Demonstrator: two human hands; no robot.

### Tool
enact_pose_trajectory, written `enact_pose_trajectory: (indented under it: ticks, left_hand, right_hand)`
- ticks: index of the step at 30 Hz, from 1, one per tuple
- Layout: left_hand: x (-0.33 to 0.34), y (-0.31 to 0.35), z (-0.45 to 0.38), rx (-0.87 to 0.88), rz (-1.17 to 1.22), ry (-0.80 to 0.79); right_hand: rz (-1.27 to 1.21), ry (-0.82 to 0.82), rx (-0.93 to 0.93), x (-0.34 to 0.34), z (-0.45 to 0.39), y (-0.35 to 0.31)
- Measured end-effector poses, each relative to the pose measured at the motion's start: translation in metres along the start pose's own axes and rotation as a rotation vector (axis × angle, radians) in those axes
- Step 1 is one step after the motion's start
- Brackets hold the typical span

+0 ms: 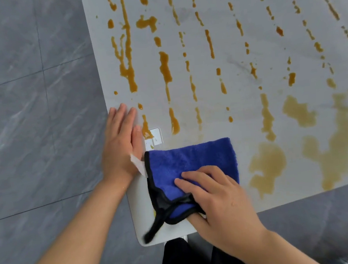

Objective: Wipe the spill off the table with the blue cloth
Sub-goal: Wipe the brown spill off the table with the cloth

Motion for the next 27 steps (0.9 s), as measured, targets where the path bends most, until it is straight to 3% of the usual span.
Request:
enact_pose_trajectory:
  ticks: [8,11,13,19,27]
  left_hand:
    - [-0.002,0.001,0.0,0.009,0.002,-0.011]
    - [-0.002,0.002,-0.001,0.022,-0.002,-0.005]
    - [-0.003,0.003,-0.001,0.038,-0.001,0.01]
    - [-0.004,0.004,-0.001,0.057,-0.004,0.014]
    - [-0.002,0.001,0.0,0.047,-0.008,0.015]
  right_hand:
    - [0.149,-0.226,-0.117,0.025,0.013,-0.011]
    - [0.04,-0.102,-0.131,0.013,0.009,-0.011]
    - [0.115,-0.057,-0.129,0.015,0.0,-0.012]
    - [0.385,-0.22,-0.107,0.056,-0.006,-0.009]
    - [0.417,-0.109,-0.201,0.06,0.005,-0.014]
Point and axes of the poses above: each hand's wrist, its own z-axis away from the middle knuckle, its own x-axis out of the palm, y = z × x, the point moved 8 cm from there along -z, towards the middle knuckle, and after that the axes turned 6 degrees about y, right-handed, at the moved point
